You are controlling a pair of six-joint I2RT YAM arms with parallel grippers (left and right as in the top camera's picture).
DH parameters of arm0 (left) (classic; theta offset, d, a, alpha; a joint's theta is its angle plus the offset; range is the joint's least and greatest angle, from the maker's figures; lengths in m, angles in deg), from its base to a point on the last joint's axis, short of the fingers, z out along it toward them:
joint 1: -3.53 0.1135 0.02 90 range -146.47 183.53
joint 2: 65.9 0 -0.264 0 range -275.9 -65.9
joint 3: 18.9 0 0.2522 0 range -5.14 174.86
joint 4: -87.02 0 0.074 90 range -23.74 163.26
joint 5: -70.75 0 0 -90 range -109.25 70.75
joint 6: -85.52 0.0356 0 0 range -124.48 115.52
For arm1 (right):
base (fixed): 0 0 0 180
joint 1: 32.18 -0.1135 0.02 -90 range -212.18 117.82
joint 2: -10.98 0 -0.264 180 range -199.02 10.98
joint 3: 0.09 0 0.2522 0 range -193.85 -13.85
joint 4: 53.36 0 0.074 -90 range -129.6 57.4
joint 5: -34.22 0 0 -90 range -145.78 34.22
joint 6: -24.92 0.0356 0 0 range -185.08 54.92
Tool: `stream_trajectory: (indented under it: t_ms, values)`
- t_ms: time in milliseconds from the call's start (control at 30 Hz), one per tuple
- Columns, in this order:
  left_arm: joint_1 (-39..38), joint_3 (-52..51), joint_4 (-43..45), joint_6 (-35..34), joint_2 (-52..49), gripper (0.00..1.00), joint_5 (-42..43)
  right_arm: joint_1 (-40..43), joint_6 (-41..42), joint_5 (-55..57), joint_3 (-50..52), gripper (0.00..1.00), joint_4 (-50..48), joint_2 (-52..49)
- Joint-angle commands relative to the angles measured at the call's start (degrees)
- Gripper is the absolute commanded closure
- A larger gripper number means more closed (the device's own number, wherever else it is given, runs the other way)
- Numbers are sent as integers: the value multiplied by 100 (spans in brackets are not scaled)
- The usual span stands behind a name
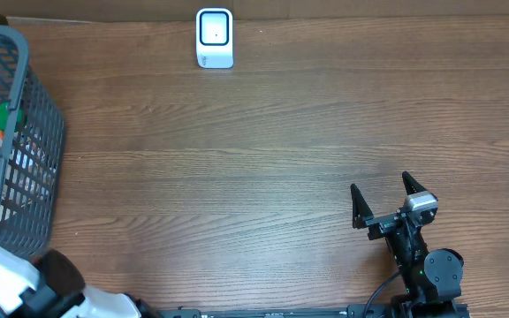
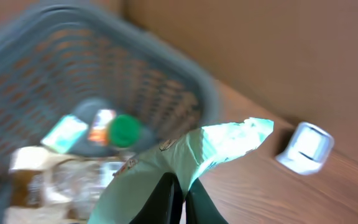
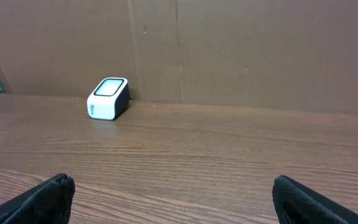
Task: Scan the item barcode
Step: 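Carry the wipes pack with the left gripper to the scanner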
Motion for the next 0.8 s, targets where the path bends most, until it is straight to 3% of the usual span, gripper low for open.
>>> stream_trajectory:
  t_ms: [0, 133, 367, 567, 767]
  values:
    - [-750, 146, -205, -328, 531, 96, 428, 9, -7, -24, 59, 0, -28, 52]
    - [-1727, 136, -741, -249, 575, 96, 402, 9, -7, -24, 61, 0, -26, 52]
    - [-3484, -446, -1213, 542, 289, 96, 105, 9, -7, -24, 61, 0, -28, 52]
    - [-4734, -1650, -813, 1368, -68, 96, 74, 9, -7, -24, 61, 0, -28, 52]
    - [-5587, -2765, -66, 1633, -673, 96, -188, 9, -7, -24, 61, 0, -26, 52]
